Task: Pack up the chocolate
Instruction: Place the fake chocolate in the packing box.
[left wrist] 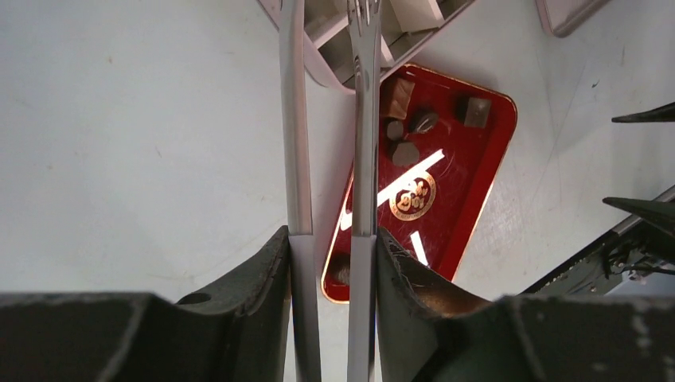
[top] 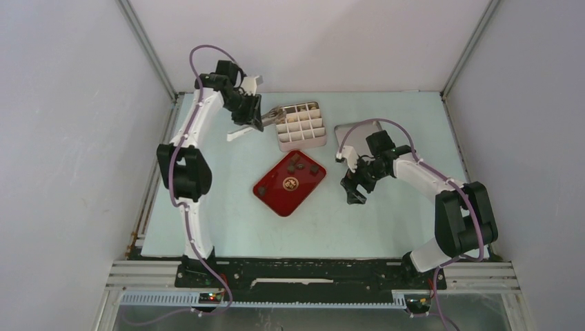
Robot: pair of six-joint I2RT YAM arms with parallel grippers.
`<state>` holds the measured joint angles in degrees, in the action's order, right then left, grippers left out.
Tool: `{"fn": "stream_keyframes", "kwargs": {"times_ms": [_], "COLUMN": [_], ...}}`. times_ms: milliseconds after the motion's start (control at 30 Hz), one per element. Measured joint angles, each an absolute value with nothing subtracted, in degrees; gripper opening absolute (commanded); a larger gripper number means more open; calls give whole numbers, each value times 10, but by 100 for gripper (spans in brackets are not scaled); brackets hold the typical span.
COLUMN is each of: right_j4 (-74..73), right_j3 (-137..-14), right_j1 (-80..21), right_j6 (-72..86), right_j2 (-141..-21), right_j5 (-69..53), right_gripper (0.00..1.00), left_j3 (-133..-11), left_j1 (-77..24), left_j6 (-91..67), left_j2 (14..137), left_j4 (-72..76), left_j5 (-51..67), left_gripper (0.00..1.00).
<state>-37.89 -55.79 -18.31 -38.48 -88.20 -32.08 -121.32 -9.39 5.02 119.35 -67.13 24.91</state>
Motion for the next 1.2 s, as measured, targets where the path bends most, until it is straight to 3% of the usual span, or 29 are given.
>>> {"fn": "stream_keyframes", "kwargs": {"times_ms": [367,1200], "right_j4": [-381,-385], "right_j3": [-558,-558], "right_j1": [-178,-178], "right_j6": [-386,-386], "right_j2": [-882,-882], "right_j5": [-321,-321], "right_gripper": [92,92], "left_j3": [-1220,-1225], "left_j1": [-112,-117], "left_j6": [29,30], "left_j2": [1231,1231], "left_j4": [-666,-675], "left_j5": [252,232], "left_gripper": [41,47]}}
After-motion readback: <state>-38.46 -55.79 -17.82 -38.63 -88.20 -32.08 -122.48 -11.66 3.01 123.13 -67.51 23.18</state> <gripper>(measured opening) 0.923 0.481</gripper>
